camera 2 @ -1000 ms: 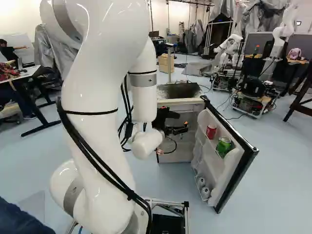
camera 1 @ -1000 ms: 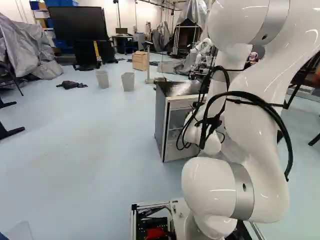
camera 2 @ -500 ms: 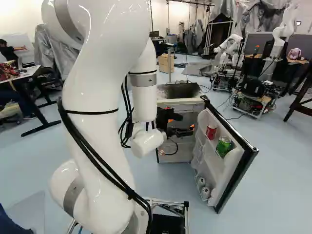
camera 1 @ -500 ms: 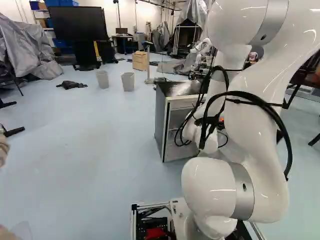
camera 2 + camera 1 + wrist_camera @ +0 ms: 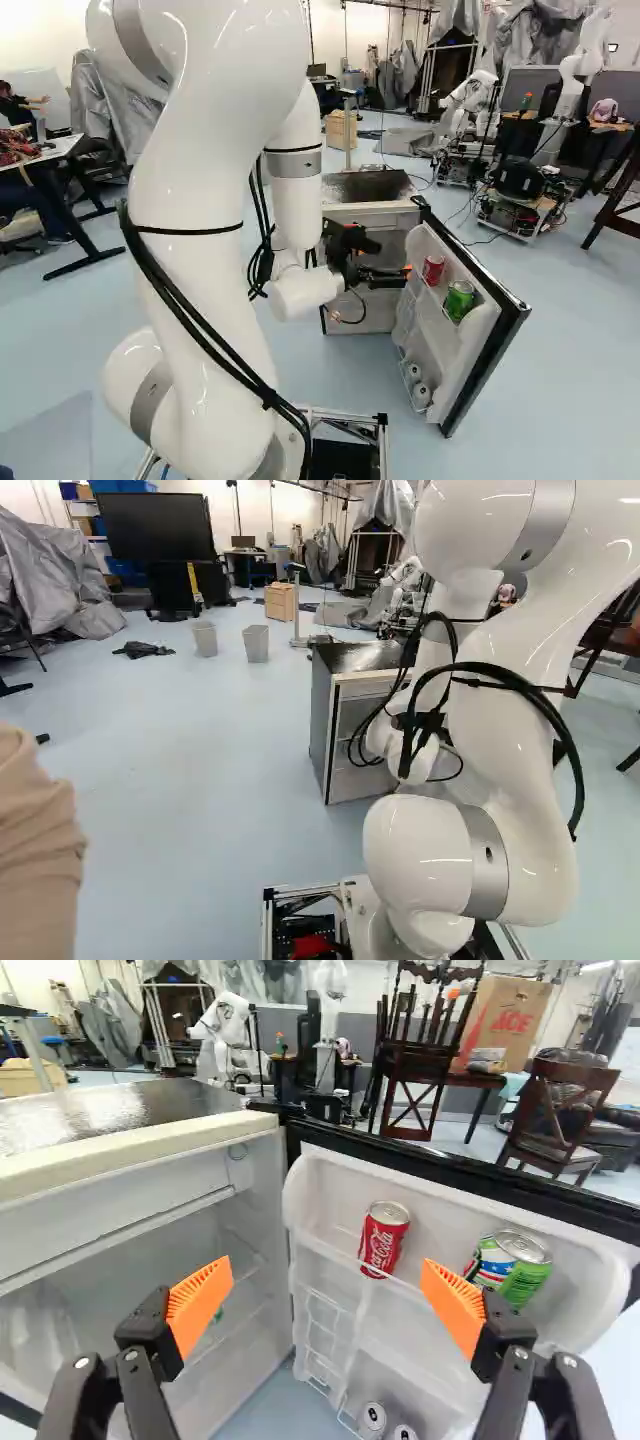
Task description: Grab a drink from the fridge
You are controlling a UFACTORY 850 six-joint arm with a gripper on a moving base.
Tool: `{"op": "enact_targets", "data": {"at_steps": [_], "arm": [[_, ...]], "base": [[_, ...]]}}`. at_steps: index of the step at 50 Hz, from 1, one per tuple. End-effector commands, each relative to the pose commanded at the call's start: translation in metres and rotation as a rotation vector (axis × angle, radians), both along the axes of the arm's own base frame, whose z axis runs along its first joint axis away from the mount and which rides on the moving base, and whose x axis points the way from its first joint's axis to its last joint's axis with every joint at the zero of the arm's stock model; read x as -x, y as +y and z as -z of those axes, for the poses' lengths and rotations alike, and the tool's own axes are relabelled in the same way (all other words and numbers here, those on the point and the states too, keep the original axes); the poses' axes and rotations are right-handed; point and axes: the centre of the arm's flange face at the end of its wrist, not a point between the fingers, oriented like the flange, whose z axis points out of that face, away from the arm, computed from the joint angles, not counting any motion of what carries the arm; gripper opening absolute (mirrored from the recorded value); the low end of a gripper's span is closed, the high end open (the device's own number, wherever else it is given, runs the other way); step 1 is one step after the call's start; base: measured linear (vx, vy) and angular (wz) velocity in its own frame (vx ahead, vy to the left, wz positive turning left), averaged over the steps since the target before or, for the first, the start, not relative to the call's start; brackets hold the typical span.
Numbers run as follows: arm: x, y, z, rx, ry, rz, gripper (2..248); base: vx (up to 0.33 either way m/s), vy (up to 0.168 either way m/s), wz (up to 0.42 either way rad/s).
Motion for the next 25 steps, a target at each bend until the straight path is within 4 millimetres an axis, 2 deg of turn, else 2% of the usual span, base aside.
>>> {"op": "enact_targets", "data": {"at_steps": [25], "arm": [[0.0039,-0.0094,0.0,0.018,0.001,0.148,247]], "base": [[0.0,0.0,0.0]]}}
